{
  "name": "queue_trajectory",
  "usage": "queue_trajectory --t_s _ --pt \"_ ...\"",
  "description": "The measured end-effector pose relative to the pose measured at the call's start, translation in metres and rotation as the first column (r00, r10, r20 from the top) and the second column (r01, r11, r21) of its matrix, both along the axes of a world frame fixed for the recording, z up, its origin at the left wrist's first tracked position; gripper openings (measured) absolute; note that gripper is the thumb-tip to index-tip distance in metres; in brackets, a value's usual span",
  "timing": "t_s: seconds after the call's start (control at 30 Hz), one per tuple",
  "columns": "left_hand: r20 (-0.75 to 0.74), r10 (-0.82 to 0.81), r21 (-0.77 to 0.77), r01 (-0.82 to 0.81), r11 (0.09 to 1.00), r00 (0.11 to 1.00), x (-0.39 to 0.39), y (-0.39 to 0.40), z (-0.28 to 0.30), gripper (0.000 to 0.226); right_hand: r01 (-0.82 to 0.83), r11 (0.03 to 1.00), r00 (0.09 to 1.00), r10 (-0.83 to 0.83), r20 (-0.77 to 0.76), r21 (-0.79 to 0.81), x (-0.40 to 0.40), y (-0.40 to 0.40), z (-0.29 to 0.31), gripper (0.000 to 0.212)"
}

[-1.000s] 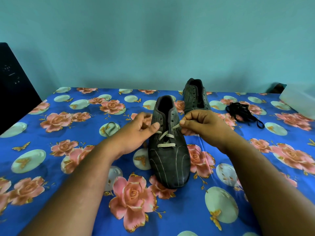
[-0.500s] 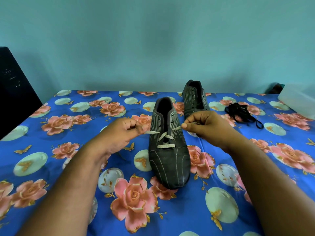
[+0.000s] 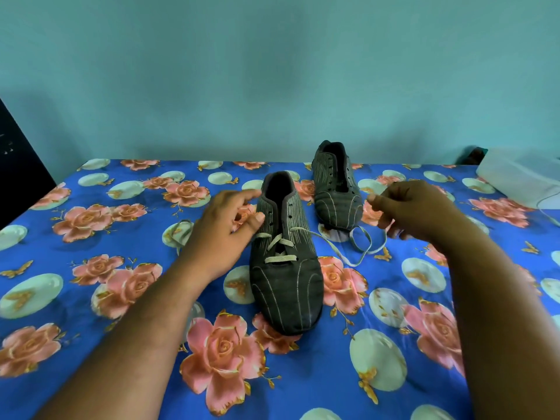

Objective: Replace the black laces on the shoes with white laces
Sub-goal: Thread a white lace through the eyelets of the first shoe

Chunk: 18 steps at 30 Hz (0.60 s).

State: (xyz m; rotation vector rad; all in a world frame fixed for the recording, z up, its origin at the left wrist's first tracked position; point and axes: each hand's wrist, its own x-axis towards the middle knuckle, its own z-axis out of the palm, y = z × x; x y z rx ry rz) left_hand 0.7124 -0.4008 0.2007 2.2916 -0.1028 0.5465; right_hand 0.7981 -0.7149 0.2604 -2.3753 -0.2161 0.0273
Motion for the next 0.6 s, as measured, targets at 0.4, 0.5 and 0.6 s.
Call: queue_trajectory --t_s 0.4,0.5,0.6 --pt "0.025 -0.115 -0.07 0.116 0.991 0.993 0.0 -0.016 -0.007 0.048 0.263 0.848 0.965 -0.221 0.143 -0.461 0.027 -0.015 -0.041 0.035" --pt "0.031 -0.116 -0.037 0.117 0.992 0.993 0.003 -0.015 -0.009 0.048 0.269 0.833 0.963 -0.242 0.12 -0.484 0.028 -0.009 -0.05 0.036" --pt "0.018 -0.113 -0.018 0.113 0.993 0.993 0.006 -0.013 -0.009 0.047 0.279 0.831 0.96 -0.225 0.168 -0.481 0.028 -0.002 -0.057 0.03"
